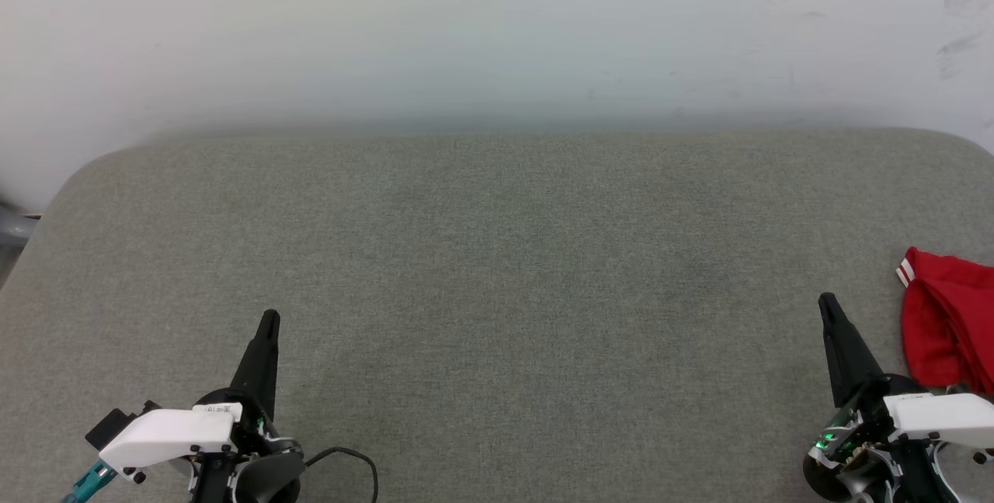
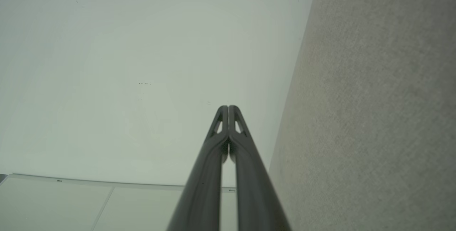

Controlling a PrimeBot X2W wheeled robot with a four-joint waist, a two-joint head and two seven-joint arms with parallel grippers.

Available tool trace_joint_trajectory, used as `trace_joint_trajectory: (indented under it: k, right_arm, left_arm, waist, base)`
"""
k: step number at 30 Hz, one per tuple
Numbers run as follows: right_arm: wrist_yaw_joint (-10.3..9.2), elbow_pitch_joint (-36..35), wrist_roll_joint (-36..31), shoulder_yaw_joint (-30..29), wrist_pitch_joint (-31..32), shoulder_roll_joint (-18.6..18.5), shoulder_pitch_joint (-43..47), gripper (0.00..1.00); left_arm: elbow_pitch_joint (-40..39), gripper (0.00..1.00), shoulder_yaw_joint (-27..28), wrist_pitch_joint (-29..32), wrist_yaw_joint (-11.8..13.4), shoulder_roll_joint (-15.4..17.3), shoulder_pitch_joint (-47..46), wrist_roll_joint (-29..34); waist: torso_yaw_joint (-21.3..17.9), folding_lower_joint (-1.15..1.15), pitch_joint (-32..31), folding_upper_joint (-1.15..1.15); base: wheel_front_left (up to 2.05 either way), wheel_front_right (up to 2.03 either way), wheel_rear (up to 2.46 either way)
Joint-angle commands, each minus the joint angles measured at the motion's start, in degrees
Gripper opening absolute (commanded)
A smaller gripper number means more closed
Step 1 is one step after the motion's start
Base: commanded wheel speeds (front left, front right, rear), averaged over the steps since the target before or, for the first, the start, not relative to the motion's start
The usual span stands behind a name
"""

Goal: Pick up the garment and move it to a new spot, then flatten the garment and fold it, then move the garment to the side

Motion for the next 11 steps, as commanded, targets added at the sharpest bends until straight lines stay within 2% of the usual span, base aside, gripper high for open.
trace_joint_trajectory:
  k: [1,11]
  right_arm:
    - [-0.02,0.0,0.2,0.0,0.0,0.2,-0.7,0.0]
    - [-0.02,0.0,0.2,0.0,0.0,0.2,-0.7,0.0]
  left_arm:
    - [0.0,0.0,0.2,0.2,-0.1,-0.1,-0.4,0.0]
    - [0.0,0.0,0.1,0.1,-0.1,-0.1,-0.4,0.0]
  waist:
    - [0.0,0.0,0.0,0.0]
    - [0.0,0.0,0.0,0.0]
  base:
    - [0.0,0.0,0.0]
    - [0.0,0.0,0.0]
